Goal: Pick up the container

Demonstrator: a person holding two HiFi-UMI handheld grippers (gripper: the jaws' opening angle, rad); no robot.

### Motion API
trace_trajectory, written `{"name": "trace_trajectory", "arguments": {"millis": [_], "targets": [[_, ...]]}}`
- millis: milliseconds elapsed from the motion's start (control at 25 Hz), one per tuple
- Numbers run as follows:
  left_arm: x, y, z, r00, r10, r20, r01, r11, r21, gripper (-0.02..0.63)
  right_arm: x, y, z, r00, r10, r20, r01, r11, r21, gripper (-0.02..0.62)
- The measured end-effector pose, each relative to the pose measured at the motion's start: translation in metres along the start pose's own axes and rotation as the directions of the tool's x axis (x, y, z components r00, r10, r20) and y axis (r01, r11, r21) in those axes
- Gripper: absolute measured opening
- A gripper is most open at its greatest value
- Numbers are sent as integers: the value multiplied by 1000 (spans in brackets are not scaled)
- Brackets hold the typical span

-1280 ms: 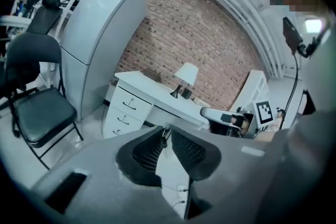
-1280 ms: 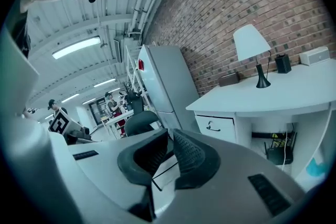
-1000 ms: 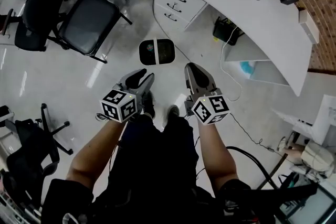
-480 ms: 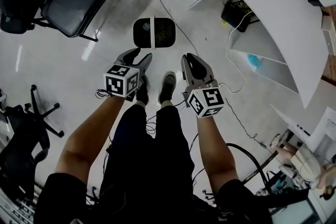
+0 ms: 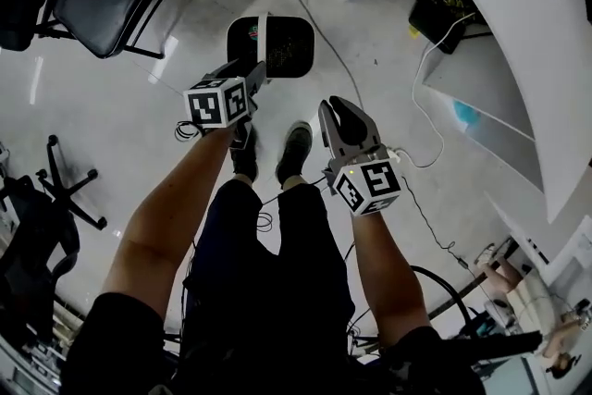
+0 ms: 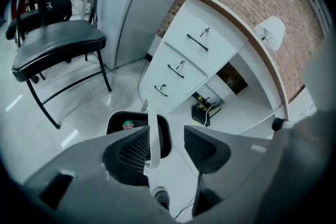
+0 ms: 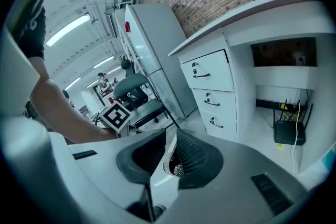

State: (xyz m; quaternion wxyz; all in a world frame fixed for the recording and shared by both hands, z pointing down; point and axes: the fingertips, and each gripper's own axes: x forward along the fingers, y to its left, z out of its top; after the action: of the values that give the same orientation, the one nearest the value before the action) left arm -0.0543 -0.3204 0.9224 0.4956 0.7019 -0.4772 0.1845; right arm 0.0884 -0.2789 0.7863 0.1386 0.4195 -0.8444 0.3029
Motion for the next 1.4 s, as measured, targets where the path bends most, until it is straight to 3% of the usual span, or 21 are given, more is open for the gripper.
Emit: {"name": "trace_trajectory", "arguments": {"millis": [240, 520, 680, 760, 880, 1120, 1240, 1320, 1400], "targets": [[34, 15, -7, 995, 80, -58, -75, 995, 70, 219, 18, -11, -25, 996, 81, -21, -82, 997, -8, 26], [71, 35, -14, 985, 147, -95, -140, 987, 84, 222, 27, -26, -50, 996, 84, -21, -84, 996, 33, 26], [84, 42, -22, 977, 180, -115, -164, 977, 135, 221, 25, -38, -63, 998, 66, -16, -65, 996, 56, 26], [91, 44, -29, 975, 178, -135, -157, 976, 154, 213, 23, -42, -67, 998, 61, -12, -61, 996, 69, 26], [93, 37, -24, 976, 181, -122, -159, 972, 171, 104, 20, -47, -70, 998, 58, -4, -57, 996, 65, 26], [103, 32, -28, 986, 119, -120, -108, 990, 94, 77, 17, -48, -82, 999, 44, -9, -43, 996, 80, 26], [105, 40, -30, 990, 92, -104, -90, 996, 19, 52, 15, -46, -81, 999, 44, -1, -44, 996, 81, 26], [100, 43, -30, 990, 92, -103, -91, 996, 12, 51, 12, -48, -77, 999, 37, 14, -38, 995, 93, 26], [101, 41, -30, 995, 45, -90, -43, 999, 20, 49, 9, -50, -72, 999, 29, 32, -32, 994, 105, 26]]}}
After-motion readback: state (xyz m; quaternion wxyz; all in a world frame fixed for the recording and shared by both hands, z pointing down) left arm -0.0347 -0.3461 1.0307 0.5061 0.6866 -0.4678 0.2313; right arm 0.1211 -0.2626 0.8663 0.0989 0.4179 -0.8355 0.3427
